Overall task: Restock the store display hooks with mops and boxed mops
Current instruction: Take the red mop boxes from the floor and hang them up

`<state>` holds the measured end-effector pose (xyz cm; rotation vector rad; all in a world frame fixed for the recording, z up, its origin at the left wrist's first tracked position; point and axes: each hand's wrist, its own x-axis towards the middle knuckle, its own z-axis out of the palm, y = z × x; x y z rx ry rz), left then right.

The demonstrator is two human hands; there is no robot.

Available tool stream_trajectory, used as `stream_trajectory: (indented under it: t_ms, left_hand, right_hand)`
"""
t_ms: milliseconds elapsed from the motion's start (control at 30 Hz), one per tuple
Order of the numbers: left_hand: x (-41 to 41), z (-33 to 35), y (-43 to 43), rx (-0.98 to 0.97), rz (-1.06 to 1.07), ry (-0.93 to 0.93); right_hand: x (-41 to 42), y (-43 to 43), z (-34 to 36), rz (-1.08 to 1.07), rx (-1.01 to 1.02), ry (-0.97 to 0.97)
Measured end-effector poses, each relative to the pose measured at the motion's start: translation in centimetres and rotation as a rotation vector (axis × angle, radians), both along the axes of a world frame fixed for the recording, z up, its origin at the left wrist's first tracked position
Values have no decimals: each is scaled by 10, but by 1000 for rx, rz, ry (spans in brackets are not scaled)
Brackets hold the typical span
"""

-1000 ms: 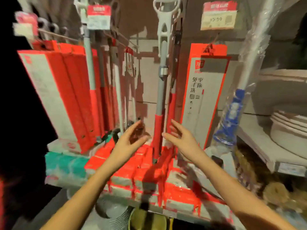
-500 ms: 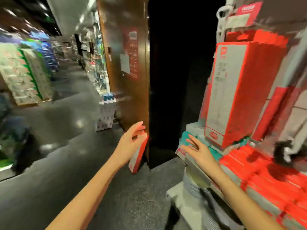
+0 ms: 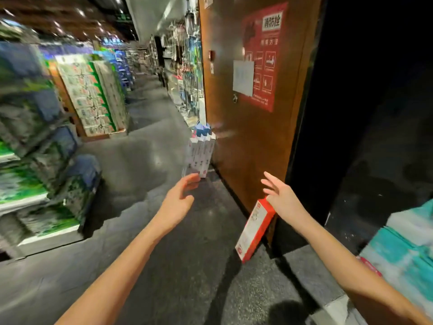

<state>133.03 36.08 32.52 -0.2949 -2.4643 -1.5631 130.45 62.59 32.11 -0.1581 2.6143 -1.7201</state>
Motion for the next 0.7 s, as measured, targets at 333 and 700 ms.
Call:
stream_trajectory:
  t_ms: [333,700]
  left_hand:
    - [-282,-32,0,-46,-111,-81]
    - [-543,-109,66,-49,-541,-288]
  right_hand:
    - [-252,-14,-34,-113,-21,-31]
    - [-398,22,-104,-418,-46,-220]
